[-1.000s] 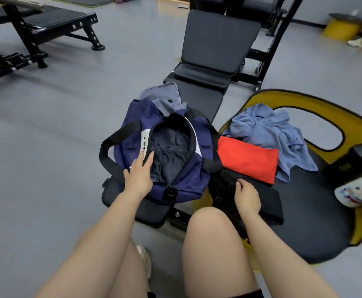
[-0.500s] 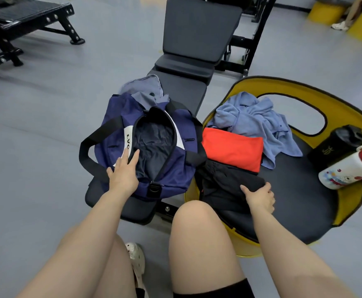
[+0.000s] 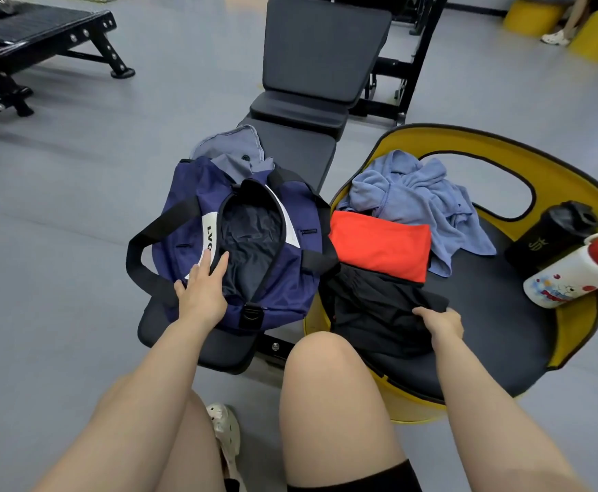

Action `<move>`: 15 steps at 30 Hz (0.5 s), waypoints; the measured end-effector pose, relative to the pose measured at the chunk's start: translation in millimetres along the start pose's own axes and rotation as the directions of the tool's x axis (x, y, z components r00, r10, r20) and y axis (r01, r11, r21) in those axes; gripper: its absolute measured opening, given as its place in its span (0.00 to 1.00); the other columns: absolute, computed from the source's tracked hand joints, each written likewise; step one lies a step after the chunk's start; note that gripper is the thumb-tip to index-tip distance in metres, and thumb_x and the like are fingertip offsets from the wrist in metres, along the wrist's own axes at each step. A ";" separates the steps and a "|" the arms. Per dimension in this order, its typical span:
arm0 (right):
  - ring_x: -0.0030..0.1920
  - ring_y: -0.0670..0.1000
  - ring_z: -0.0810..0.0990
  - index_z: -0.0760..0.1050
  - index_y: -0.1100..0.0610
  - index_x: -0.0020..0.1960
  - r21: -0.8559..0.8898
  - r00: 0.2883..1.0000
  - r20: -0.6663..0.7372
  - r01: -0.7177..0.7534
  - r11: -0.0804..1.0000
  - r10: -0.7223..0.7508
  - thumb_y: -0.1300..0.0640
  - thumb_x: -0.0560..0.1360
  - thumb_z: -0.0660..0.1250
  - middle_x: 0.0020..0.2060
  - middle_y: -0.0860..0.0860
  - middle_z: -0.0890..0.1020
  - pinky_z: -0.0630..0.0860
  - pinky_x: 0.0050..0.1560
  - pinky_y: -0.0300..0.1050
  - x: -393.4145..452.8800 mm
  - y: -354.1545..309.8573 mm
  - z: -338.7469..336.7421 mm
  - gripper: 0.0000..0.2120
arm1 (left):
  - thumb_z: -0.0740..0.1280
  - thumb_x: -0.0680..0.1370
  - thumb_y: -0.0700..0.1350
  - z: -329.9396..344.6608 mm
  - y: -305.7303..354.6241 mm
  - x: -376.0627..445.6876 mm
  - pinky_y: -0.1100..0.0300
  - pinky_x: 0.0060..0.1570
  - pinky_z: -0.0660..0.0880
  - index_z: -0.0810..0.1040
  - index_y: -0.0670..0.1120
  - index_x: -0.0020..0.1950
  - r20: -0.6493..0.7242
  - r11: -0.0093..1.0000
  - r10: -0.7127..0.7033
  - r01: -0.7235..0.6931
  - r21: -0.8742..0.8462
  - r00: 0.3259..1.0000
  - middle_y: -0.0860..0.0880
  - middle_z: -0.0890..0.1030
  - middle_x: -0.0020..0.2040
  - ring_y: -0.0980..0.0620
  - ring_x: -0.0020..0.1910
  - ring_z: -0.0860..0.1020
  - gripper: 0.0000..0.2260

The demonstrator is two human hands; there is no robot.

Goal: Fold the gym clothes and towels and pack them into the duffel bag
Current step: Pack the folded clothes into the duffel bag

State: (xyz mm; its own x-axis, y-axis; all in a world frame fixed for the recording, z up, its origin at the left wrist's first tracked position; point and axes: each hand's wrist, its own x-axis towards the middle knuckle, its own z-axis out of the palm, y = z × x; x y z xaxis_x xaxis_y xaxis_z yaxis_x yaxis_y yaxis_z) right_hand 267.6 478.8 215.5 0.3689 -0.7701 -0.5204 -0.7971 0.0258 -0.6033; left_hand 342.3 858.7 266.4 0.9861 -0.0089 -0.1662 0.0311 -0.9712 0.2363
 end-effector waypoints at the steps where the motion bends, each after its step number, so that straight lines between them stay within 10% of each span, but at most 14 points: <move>1: 0.62 0.64 0.73 0.68 0.59 0.68 0.007 0.999 -0.043 0.015 1.000 -0.015 0.55 0.72 0.72 0.64 0.60 0.75 0.72 0.61 0.57 -2.8 -3.1 -4.3 0.28 | 0.59 0.74 0.29 0.0 -0.3 0.0 0.40 0.71 0.53 0.48 0.55 0.78 0.001 1.000 0.000 0.000 0.000 1.000 0.50 0.45 0.78 0.47 0.75 0.53 0.38; 9: 0.58 0.64 0.73 0.67 0.61 0.61 -0.285 0.812 -0.452 0.262 0.922 -0.370 0.61 0.74 0.66 0.56 0.61 0.78 0.70 0.49 0.55 -26.1 -30.5 -25.4 0.17 | 0.60 0.75 0.30 2.3 -0.1 1.4 0.40 0.71 0.53 0.47 0.55 0.78 0.006 1.000 0.005 -0.006 0.024 1.000 0.50 0.45 0.78 0.46 0.75 0.53 0.38; 15: 0.47 0.62 0.77 0.73 0.62 0.52 -0.703 0.513 -0.193 0.522 0.482 -0.836 0.69 0.60 0.73 0.50 0.59 0.80 0.72 0.38 0.50 -43.8 -13.4 25.6 0.22 | 0.59 0.75 0.30 3.1 0.5 1.2 0.41 0.71 0.54 0.47 0.55 0.78 0.008 0.999 0.007 -0.007 0.036 1.000 0.50 0.45 0.78 0.47 0.75 0.53 0.38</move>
State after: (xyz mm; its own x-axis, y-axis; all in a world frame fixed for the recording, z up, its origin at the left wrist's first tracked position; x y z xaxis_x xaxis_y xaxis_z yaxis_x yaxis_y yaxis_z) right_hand 274.3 528.5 230.9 0.7639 -0.5396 0.3540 -0.5280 -0.8380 -0.1380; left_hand 342.9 857.5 263.3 0.9850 -0.0173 -0.1718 0.0181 -0.9791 0.2027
